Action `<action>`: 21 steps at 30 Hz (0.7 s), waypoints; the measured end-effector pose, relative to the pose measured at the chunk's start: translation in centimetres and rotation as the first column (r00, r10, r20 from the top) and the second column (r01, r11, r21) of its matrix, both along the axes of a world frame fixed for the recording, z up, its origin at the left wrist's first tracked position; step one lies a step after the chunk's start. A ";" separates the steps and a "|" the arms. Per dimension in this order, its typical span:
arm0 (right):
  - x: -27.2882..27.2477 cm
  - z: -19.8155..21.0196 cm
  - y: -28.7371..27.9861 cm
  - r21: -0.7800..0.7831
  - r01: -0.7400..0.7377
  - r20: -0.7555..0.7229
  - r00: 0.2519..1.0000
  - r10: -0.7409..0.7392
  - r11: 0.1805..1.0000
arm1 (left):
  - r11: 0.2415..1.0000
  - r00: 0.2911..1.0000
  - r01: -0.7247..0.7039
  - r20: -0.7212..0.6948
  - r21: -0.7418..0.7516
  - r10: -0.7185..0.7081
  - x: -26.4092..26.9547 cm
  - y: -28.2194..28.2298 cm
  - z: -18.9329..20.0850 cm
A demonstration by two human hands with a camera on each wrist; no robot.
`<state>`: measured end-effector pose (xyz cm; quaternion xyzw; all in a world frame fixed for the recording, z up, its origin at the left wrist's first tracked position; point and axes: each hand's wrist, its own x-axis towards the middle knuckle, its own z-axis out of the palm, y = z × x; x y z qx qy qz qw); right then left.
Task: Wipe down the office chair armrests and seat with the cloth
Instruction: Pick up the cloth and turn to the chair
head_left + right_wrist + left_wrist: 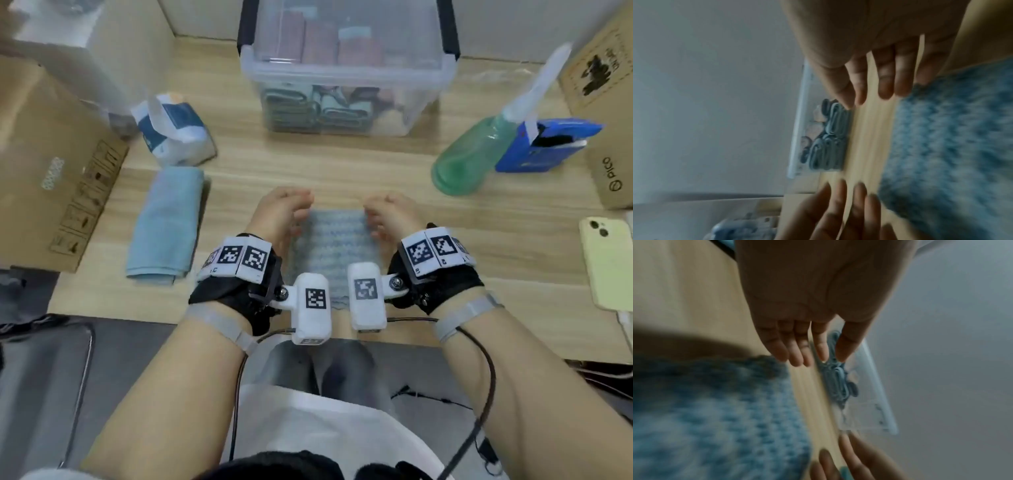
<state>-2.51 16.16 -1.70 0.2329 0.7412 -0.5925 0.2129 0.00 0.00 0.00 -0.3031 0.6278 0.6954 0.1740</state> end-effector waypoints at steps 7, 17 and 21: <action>3.1 -4.4 0.3 0.091 0.130 0.054 0.989 -0.135 0.987 | 0.999 0.990 0.003 0.144 -0.032 0.002 3.1 -1.4 -4.3; 4.6 -3.5 0.3 -0.302 -0.066 0.218 0.966 0.136 0.951 | 0.999 0.995 -0.023 0.097 0.028 0.020 6.2 -0.6 -3.8; 4.7 -3.2 -1.1 -0.435 -0.149 0.230 0.935 0.270 0.888 | 0.972 0.975 -0.224 0.021 0.075 0.223 9.5 -1.5 -4.2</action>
